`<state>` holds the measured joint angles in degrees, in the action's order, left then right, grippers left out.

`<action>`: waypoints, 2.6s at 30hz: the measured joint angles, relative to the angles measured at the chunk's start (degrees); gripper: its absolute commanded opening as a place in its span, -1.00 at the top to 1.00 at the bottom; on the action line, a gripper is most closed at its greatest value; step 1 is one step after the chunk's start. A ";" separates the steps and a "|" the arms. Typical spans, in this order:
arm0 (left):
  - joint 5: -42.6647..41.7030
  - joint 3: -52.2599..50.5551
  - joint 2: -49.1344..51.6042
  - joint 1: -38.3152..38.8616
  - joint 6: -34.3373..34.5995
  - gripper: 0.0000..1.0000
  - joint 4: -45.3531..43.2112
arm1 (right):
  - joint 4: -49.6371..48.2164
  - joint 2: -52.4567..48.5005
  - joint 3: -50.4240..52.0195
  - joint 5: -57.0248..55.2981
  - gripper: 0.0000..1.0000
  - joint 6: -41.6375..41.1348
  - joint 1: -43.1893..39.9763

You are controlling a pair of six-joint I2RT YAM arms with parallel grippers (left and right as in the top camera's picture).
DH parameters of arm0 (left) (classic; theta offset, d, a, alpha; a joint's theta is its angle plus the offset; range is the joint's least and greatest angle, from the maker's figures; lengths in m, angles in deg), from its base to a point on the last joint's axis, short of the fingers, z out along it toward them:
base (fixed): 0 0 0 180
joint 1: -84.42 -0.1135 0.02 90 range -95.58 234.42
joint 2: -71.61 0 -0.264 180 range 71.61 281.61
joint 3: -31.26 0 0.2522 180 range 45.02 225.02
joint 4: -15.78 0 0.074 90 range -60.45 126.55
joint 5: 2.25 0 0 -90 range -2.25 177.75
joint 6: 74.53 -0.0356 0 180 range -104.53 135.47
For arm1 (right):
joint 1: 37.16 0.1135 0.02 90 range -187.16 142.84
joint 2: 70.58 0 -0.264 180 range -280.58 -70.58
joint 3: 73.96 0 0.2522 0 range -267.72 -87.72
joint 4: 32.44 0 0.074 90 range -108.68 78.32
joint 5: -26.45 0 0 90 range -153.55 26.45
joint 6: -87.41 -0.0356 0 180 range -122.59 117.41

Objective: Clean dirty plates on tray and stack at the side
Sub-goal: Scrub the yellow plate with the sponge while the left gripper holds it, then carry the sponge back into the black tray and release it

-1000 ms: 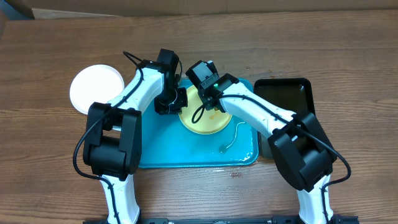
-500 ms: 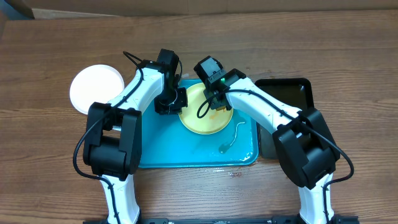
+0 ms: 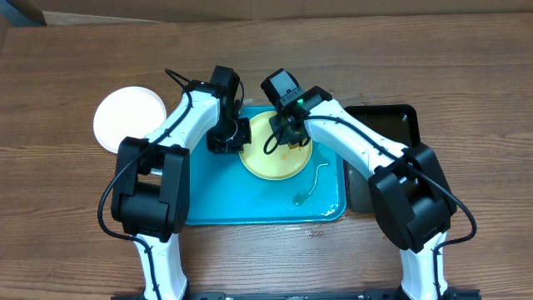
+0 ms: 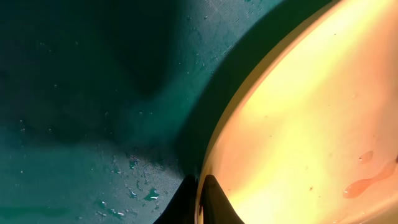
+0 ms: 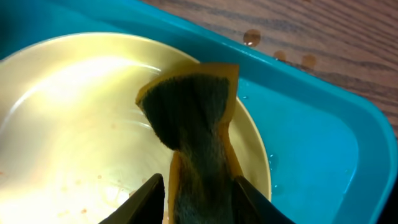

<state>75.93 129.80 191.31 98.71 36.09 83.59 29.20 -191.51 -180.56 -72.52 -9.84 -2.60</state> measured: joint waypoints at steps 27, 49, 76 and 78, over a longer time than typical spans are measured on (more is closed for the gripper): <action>-0.15 0.00 0.00 0.00 -0.22 0.91 0.26 | -2.99 1.68 8.61 7.67 0.92 -7.43 -3.08; -0.02 0.00 0.00 0.00 -1.29 0.92 0.37 | 2.08 2.38 9.20 14.08 0.92 -20.59 1.07; -0.20 0.00 0.00 0.00 -1.27 0.92 -0.02 | 18.93 6.54 -0.09 32.79 0.92 -9.05 -24.76; -0.20 0.00 0.00 0.00 -1.27 0.92 -0.07 | 23.04 8.07 -0.13 27.80 0.92 -7.54 -27.47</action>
<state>75.74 129.80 191.31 98.71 34.82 83.52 52.24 -183.44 -180.69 -44.72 -17.38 -30.07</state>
